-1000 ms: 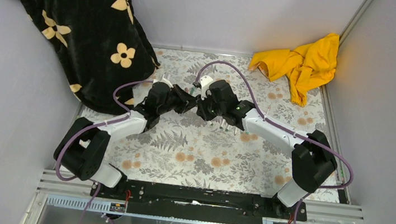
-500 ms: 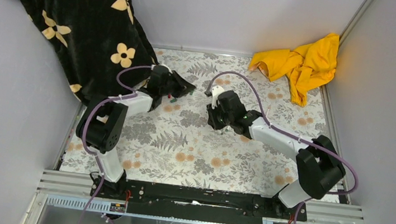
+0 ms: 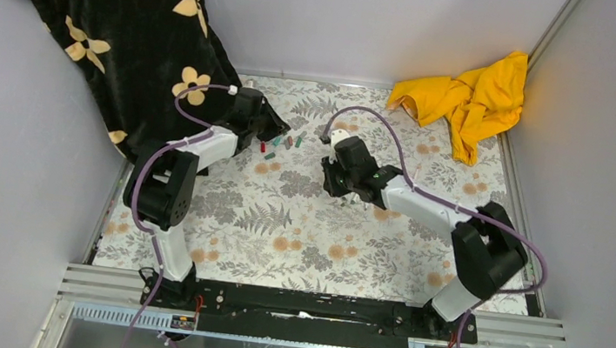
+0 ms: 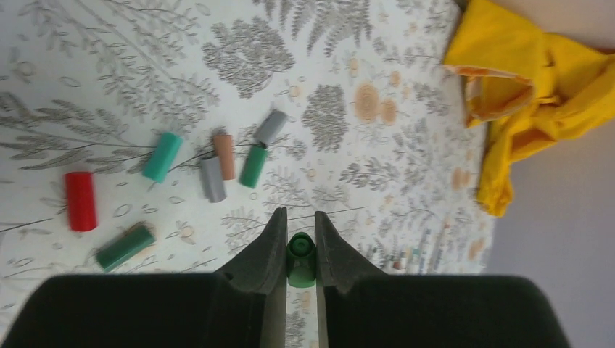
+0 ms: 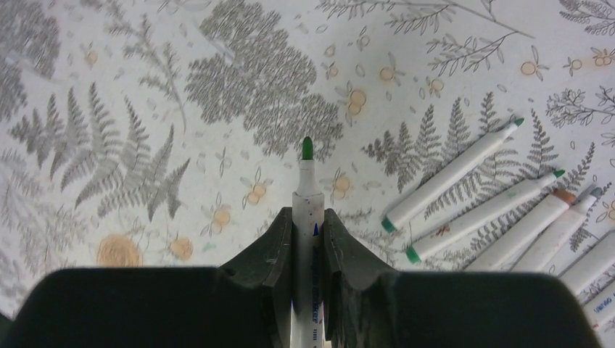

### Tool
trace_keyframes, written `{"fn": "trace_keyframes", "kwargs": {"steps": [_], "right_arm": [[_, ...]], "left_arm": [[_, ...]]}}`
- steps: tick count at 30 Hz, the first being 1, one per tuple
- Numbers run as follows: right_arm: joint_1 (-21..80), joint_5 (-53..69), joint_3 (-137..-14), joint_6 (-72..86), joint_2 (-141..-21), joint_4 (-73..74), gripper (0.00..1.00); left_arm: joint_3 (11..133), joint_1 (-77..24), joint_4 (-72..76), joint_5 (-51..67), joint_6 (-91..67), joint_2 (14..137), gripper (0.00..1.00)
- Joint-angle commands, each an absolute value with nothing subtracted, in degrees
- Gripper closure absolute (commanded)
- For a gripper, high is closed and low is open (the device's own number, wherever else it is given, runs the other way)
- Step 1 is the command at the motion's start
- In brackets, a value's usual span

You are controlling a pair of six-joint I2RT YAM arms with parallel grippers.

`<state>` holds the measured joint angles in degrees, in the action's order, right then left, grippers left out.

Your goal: Open the pen caps

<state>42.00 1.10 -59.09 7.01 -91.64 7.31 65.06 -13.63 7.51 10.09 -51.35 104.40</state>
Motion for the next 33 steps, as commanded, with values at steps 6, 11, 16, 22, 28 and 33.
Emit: {"fn": "trace_keyframes", "kwargs": {"steps": [6, 11, 16, 22, 28, 33], "right_arm": [[41.62, -10.30, -67.57, 16.49, -102.58, 4.06, 1.00], [41.57, -13.27, -69.58, 19.73, -107.22, 2.98, 0.98], [41.53, -16.96, -71.59, 21.51, -110.62, 2.54, 0.98], [41.29, -20.64, -74.74, 23.08, -114.27, 4.63, 0.91], [40.44, -21.19, -74.21, 24.65, -116.27, 4.43, 0.83], [39.63, -21.41, -72.84, 24.93, -116.82, 5.24, 0.80]], "left_arm": [[66.49, -15.98, -5.71, -3.72, -42.73, 106.57, 0.70], [64.95, -15.99, -3.98, -3.69, -43.39, 107.80, 0.53], [64.38, -15.96, -3.08, -3.67, -43.29, 107.44, 0.49], [62.72, -16.56, -2.45, -4.37, -44.12, 103.94, 0.49], [58.33, -17.14, -0.26, -3.94, -46.95, 97.93, 0.49], [54.74, -17.36, 2.49, -2.70, -48.91, 93.04, 0.49]]}}
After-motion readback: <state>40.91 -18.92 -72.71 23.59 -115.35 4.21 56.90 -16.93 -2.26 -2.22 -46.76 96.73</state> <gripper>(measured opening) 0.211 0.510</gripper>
